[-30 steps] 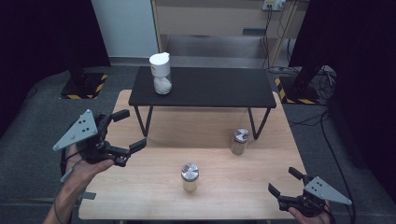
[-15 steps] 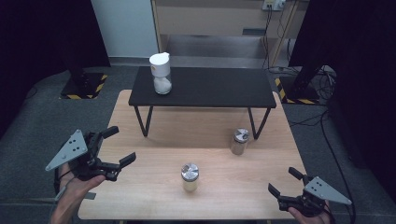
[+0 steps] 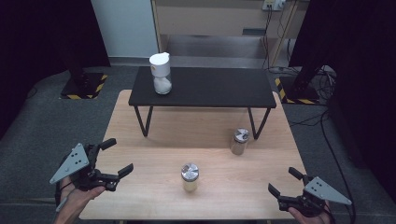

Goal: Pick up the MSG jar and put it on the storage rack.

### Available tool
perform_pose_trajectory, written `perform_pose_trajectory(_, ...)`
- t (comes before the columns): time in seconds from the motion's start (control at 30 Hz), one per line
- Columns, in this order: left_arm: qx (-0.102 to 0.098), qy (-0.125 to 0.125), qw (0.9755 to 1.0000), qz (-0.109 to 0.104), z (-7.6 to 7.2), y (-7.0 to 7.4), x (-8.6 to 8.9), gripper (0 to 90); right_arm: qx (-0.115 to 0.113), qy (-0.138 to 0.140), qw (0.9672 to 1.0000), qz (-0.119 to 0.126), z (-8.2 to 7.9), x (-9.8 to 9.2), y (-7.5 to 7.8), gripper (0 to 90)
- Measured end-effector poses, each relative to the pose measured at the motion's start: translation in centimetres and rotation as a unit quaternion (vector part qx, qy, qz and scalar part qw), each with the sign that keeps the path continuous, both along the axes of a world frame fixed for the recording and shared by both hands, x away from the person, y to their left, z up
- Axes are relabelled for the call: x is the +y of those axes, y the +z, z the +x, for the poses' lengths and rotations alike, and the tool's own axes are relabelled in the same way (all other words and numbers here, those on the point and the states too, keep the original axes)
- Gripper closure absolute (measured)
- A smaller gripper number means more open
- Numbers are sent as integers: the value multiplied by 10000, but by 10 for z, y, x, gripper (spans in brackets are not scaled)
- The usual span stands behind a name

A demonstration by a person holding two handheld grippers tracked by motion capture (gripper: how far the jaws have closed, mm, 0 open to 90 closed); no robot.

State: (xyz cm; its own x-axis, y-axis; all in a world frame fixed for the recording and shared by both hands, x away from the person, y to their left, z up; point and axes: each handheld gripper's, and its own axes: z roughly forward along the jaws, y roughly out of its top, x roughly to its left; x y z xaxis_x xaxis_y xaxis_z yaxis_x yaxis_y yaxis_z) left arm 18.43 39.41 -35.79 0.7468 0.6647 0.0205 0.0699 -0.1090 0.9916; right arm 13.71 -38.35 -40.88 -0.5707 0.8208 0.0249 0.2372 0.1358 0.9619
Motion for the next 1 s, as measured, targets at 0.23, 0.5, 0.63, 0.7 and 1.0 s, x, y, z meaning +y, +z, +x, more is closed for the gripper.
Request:
perform_pose_trajectory(0.23, 83, 110, 9999, -17, -5, -17, 5, 8, 3, -5, 10000, -13, 0, 1, 0, 49)
perform_pose_trajectory(0.5, 254, 269, 9993, 59, -6, -37, 7, 6, 5, -1, 10000, -20, 0, 1, 0, 49)
perform_pose_trajectory(0.63, 313, 301, 9990, 116, -5, -43, 9, 5, 4, 1, 10000, -24, 0, 1, 0, 49)
perform_pose_trajectory(0.7, 340, 319, 9988, 112, -5, -46, 10, 4, 6, -1, 10000, -23, 0, 1, 0, 49)
perform_pose_trajectory(1.0, 369, 383, 9986, 77, -6, -59, 16, 4, 3, -2, 10000, -23, 0, 1, 0, 49)
